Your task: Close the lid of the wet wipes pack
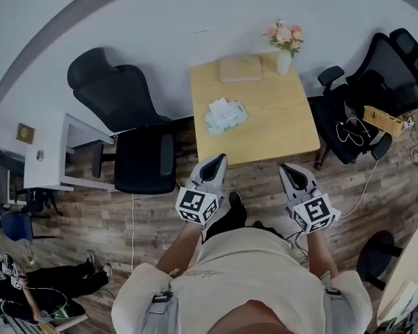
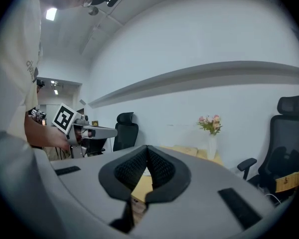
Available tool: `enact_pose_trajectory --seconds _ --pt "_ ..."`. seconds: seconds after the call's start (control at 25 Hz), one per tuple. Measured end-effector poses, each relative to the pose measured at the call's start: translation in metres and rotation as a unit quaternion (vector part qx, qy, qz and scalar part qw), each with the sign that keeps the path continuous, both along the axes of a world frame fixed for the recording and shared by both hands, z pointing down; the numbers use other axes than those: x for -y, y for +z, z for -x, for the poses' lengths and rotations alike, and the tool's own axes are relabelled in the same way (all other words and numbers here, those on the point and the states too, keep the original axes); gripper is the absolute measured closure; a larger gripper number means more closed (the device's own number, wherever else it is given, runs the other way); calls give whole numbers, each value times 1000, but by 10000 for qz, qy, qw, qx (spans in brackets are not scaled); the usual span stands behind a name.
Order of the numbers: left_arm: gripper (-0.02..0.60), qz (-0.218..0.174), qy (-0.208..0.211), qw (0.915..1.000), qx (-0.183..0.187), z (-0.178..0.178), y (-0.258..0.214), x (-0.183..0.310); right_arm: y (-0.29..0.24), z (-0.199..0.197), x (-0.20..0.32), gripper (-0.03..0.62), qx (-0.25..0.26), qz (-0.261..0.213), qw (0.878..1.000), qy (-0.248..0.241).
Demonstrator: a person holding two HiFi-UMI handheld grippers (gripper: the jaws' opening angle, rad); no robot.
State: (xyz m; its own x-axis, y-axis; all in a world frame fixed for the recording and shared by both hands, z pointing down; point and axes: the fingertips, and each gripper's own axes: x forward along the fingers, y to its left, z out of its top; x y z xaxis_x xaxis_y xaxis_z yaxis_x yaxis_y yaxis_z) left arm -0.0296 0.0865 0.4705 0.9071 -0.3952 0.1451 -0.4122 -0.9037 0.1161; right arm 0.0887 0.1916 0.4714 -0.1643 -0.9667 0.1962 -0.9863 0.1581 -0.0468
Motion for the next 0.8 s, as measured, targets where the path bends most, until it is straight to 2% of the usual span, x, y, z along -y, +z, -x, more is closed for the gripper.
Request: enact_pose_trajectory --seconds 0.12,0.44,0.8 --pt "565 -19 19 9999 -113 -7 -7 36 -10 -3 36 592 -91 -8 10000 -39" --pt "565 72 165 9998 -36 -5 7 114 -23 5 115 592 -143 -64 9999 61" --pt "565 361 -115 9992 -106 7 31 172 -20 4 168 592 -267 235 9994 4"
